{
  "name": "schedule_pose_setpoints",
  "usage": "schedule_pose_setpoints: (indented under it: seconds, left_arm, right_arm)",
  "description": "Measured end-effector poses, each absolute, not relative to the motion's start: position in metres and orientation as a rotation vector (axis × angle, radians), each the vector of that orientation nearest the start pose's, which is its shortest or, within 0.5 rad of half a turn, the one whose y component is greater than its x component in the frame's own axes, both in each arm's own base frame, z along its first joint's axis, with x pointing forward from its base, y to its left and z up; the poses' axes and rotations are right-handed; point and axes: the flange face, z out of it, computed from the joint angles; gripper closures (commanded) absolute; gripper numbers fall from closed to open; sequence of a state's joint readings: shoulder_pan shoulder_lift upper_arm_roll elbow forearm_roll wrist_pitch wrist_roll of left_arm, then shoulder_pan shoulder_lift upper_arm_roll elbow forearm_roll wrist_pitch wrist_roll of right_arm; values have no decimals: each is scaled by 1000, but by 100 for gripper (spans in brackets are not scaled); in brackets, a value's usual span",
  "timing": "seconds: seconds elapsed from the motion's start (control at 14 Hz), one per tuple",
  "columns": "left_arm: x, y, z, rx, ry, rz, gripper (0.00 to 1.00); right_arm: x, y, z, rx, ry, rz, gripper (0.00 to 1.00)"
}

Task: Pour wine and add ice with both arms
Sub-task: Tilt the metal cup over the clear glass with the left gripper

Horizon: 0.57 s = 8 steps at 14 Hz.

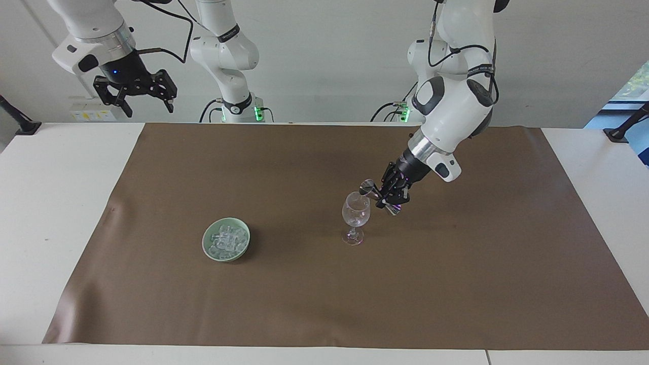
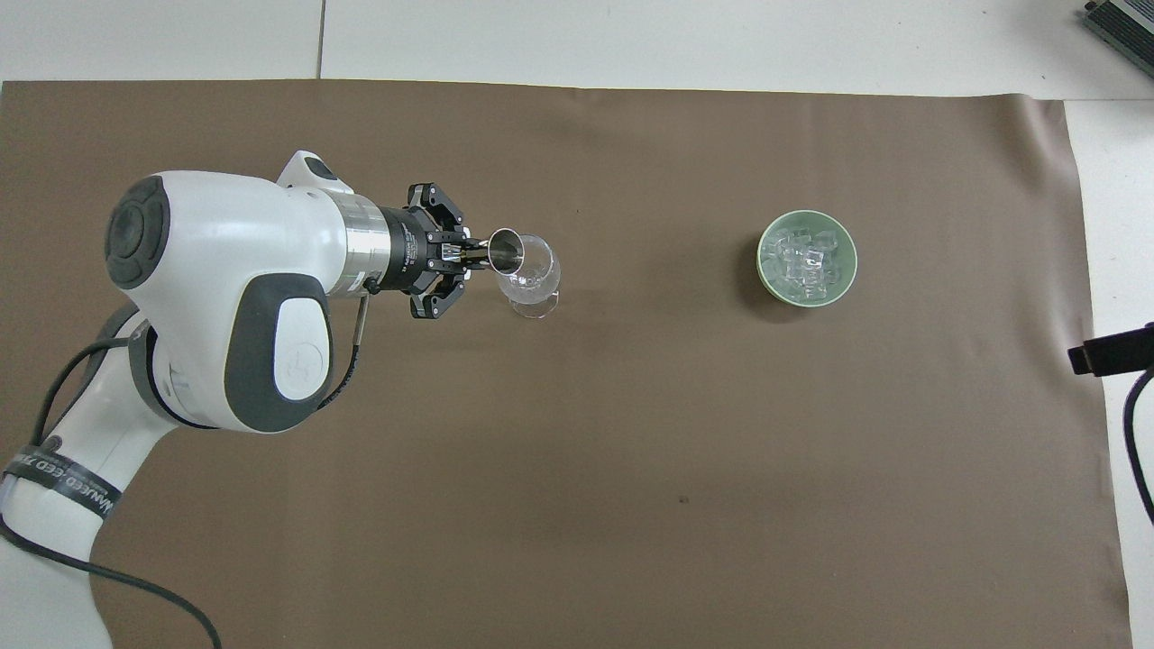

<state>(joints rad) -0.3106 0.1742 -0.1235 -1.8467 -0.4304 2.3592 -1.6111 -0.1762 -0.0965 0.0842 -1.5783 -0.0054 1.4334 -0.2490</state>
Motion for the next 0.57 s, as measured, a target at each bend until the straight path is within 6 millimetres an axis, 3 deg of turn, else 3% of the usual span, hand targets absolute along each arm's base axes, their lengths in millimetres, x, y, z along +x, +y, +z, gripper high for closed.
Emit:
schedule_pose_setpoints:
  seconds: [0.57]
  left_arm:
    - [573,-281,464,-2736,-2303,175,100]
  right_arm:
    - [508,-45,660,-3136,-245,79,0]
